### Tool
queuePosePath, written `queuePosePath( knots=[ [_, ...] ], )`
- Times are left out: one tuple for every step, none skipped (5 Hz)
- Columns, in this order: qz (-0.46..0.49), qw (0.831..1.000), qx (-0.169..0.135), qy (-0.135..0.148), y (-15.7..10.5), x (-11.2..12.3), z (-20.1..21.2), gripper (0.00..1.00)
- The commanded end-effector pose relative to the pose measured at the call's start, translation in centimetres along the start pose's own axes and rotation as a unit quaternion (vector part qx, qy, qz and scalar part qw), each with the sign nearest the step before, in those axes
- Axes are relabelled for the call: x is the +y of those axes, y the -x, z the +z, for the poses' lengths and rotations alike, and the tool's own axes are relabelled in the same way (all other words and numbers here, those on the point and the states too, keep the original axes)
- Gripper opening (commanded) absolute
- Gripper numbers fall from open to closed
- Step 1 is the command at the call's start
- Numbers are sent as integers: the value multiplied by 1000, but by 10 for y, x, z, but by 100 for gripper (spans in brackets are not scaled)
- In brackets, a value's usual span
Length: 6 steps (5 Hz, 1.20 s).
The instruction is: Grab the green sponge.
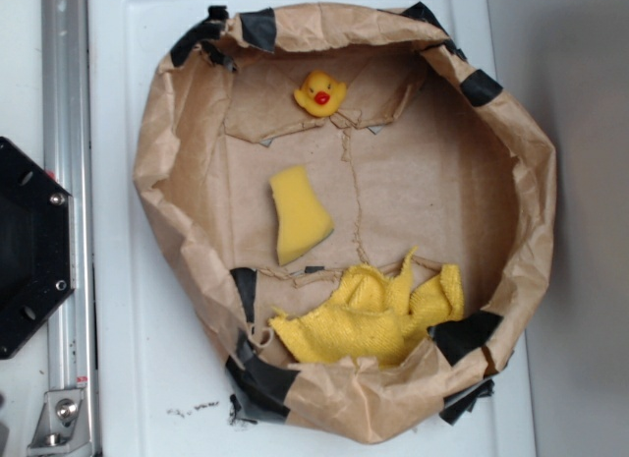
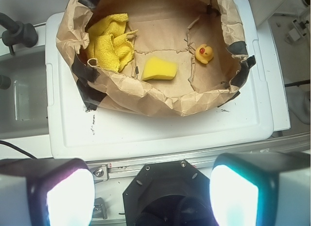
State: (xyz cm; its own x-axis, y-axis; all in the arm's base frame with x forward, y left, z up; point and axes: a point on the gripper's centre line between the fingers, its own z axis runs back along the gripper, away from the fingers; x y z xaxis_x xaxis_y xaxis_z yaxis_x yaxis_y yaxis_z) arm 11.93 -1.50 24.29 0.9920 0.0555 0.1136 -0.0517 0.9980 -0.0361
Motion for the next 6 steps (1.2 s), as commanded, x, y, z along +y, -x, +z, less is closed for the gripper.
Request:
queuePosePath(
  knots=[
    [0, 1000, 0, 0, 0, 0, 0, 100],
    [-128, 992, -9, -20, -49, 23, -17, 100],
    [-217, 976, -3, -16, -82, 31, -31, 100],
    [-267, 964, -14, -2, -104, 35, -61, 100],
    [-312, 950, 14, 15, -123, 35, -115, 100],
    [-316, 947, 33, 36, -125, 34, -153, 100]
  ],
)
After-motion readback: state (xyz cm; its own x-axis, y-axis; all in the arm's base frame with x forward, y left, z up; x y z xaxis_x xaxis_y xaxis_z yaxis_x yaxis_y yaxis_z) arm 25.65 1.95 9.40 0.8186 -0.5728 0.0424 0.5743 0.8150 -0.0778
